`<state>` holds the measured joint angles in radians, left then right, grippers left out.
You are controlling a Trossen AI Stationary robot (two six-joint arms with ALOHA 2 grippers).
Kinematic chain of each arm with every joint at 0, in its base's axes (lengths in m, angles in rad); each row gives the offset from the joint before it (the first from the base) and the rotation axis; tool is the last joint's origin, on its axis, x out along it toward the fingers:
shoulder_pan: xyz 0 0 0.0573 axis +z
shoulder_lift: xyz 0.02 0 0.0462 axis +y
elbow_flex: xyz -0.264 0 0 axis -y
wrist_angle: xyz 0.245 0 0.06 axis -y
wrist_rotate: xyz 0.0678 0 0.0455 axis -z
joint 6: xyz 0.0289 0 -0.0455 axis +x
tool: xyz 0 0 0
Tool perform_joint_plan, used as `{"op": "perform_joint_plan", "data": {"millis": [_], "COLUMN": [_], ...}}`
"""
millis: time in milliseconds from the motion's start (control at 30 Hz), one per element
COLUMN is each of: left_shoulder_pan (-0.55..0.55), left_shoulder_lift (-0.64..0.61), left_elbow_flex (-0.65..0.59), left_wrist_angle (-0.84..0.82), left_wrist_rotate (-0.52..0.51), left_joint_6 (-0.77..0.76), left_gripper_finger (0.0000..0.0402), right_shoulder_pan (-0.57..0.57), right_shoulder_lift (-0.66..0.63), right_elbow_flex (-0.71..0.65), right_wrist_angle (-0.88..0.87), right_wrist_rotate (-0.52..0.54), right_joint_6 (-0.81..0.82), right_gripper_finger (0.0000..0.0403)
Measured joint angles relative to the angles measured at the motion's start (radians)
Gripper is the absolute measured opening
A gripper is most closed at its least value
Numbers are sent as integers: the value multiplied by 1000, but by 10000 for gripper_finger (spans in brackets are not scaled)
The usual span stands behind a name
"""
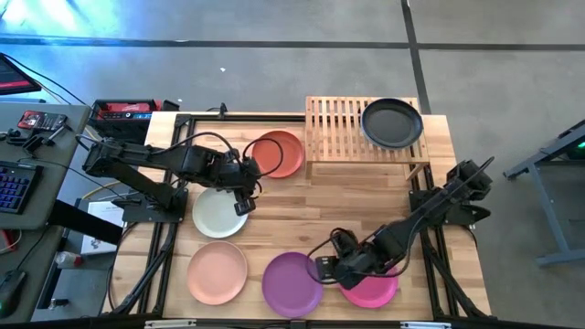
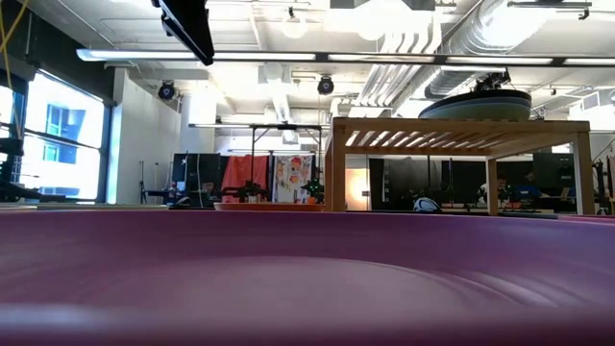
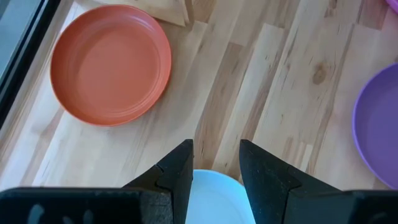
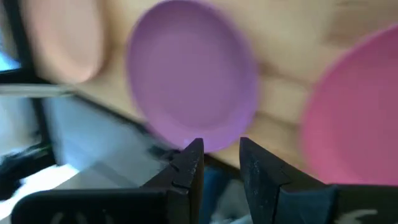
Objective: Place and stack plates onto a shelf
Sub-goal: Stack the pink plate on top of the black plate on the shelf
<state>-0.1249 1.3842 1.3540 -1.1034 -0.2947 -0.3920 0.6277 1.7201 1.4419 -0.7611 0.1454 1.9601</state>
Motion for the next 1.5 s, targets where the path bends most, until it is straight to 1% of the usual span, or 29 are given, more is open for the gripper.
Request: {"op": "perform_joint_plan", "data": {"millis": [167, 233, 300, 600, 1067, 1233, 1500], "left_shoulder_pan": [0, 0, 0, 0, 0, 0, 0], "left_shoulder_lift": [0, 0, 0, 0, 0, 0, 0], "left_elbow_flex": [0, 0, 0, 0, 0, 0, 1], "left_wrist_angle": [0, 0, 0, 0, 0, 0, 1], "left_wrist_rotate": [0, 0, 0, 0, 0, 0, 0], "left_joint_6": [0, 0, 0, 0, 0, 0, -1], "left_gripper_finger": [119, 119, 119, 119, 119, 119, 119], "right_shoulder_pan": [1, 1, 0, 0, 0, 0, 0], "right_shoulder_lift": [75, 109, 138, 243, 353, 385, 425], "right_elbow_flex": [179, 221, 243, 246, 246, 245, 245], "right_wrist_angle": [-315, -383, -414, -390, -382, -369, -335], "right_wrist_rotate": [-35, -57, -79, -149, -154, -154, -154], "right_joint_6": [3, 3, 3, 3, 10, -29, -47], "right_gripper_finger": [80, 80, 80, 80, 80, 80, 80]}}
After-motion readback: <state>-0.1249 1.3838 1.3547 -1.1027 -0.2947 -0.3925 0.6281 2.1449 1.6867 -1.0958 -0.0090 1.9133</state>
